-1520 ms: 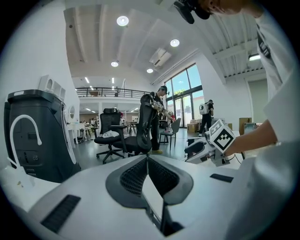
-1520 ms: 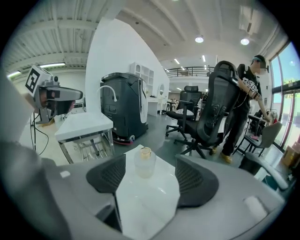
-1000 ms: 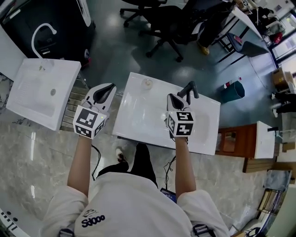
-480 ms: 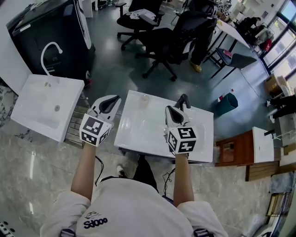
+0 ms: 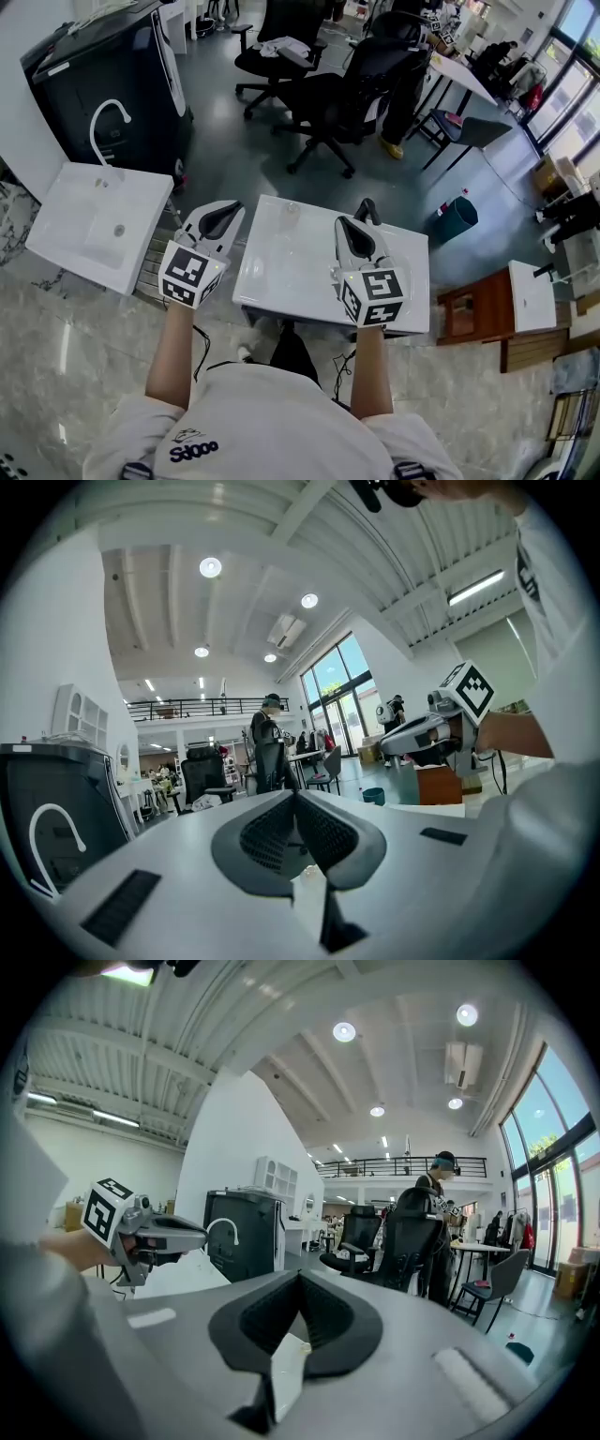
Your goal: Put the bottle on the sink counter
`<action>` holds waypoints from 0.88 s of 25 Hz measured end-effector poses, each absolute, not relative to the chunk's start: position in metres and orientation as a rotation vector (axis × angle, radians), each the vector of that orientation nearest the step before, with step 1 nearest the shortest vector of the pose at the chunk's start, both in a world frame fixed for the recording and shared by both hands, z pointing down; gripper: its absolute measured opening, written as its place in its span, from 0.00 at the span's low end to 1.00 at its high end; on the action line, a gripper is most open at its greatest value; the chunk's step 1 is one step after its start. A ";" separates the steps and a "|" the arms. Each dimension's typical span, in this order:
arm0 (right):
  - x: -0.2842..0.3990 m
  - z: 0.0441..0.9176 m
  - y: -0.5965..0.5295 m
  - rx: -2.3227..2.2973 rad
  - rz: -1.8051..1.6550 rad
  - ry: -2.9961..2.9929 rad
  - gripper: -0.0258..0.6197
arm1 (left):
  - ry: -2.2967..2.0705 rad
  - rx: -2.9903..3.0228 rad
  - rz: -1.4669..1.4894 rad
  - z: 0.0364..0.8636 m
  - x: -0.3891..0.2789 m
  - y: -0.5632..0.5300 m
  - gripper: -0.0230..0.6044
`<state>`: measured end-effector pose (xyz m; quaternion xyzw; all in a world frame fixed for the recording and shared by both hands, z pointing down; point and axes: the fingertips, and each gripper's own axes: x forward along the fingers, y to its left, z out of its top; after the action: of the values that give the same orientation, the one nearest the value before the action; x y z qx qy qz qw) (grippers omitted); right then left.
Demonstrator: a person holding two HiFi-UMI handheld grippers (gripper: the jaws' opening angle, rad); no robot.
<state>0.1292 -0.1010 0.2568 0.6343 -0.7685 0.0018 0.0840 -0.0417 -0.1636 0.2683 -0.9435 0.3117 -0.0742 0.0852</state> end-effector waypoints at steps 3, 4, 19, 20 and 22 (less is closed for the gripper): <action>0.122 0.246 -0.096 1.868 -0.032 -2.318 0.06 | 0.899 -2.801 -0.200 0.256 -0.038 -0.155 0.06; 0.119 0.243 -0.095 1.858 -0.047 -2.322 0.06 | 0.887 -2.796 -0.191 0.251 -0.037 -0.152 0.06; 0.101 0.228 -0.087 1.771 -0.159 -2.346 0.06 | 0.853 -2.757 -0.189 0.234 -0.029 -0.134 0.06; 0.101 0.228 -0.088 1.769 -0.159 -2.350 0.05 | 0.850 -2.756 -0.188 0.234 -0.028 -0.134 0.06; 0.101 0.230 -0.089 1.765 -0.149 -2.357 0.06 | 0.844 -2.760 -0.180 0.231 -0.026 -0.132 0.06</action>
<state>0.1005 -0.0891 0.2295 0.5958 -0.7957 -0.0503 0.0963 -0.0263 -0.1325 0.2313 -0.9470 0.2895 -0.0619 0.1246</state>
